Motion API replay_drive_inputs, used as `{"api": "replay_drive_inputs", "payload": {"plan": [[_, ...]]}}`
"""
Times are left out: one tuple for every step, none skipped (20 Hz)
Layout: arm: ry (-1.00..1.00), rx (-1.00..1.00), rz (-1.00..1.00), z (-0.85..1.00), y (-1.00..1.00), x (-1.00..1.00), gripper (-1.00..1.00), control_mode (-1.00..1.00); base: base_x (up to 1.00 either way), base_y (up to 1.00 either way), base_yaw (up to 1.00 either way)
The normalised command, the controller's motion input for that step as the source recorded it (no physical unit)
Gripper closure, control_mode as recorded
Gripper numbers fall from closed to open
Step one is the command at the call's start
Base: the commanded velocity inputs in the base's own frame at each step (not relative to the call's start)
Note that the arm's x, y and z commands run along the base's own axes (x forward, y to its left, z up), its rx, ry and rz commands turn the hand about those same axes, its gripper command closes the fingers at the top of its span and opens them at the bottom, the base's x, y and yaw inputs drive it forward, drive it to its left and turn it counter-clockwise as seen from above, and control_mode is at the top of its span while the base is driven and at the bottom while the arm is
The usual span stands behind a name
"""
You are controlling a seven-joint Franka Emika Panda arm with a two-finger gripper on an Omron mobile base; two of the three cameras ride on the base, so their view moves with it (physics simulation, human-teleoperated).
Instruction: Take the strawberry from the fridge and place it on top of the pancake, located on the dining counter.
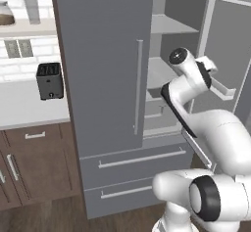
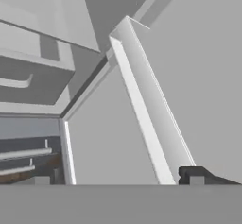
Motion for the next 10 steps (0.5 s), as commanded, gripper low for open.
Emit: {"api": "replay_drive_inputs", "payload": {"plan": [[-0.28,-0.07,0.02,0.67,1.0,0.0,-1.0,-1.0,0.0,0.0,0.0],[-0.29,-0.16,0.04,0.72,1.0,0.0,-1.0,-1.0,0.0,0.0,0.0],[-0.25,-0.12,0.06,0.7,1.0,0.0,-1.0,-1.0,0.0,0.0,0.0],[-0.23,-0.08,0.08,0.65,1.0,0.0,-1.0,-1.0,0.0,0.0,0.0],[-0.2,-0.07,0.1,0.57,1.0,0.0,-1.0,-1.0,0.0,0.0,0.0],[-0.16,-0.03,0.11,0.42,1.0,0.0,-1.0,-1.0,0.0,0.0,0.0],[-0.1,0.0,0.06,0.16,1.0,0.0,-1.0,-1.0,0.0,0.0,0.0],[-0.27,0.13,0.02,0.05,1.0,0.0,-1.0,-1.0,0.0,0.0,0.0],[-0.34,0.2,0.01,0.0,1.0,0.0,-1.0,-1.0,0.0,0.0,0.0],[-0.31,0.29,0.02,0.0,1.0,0.0,-1.0,-1.0,0.0,0.0,0.0]]}}
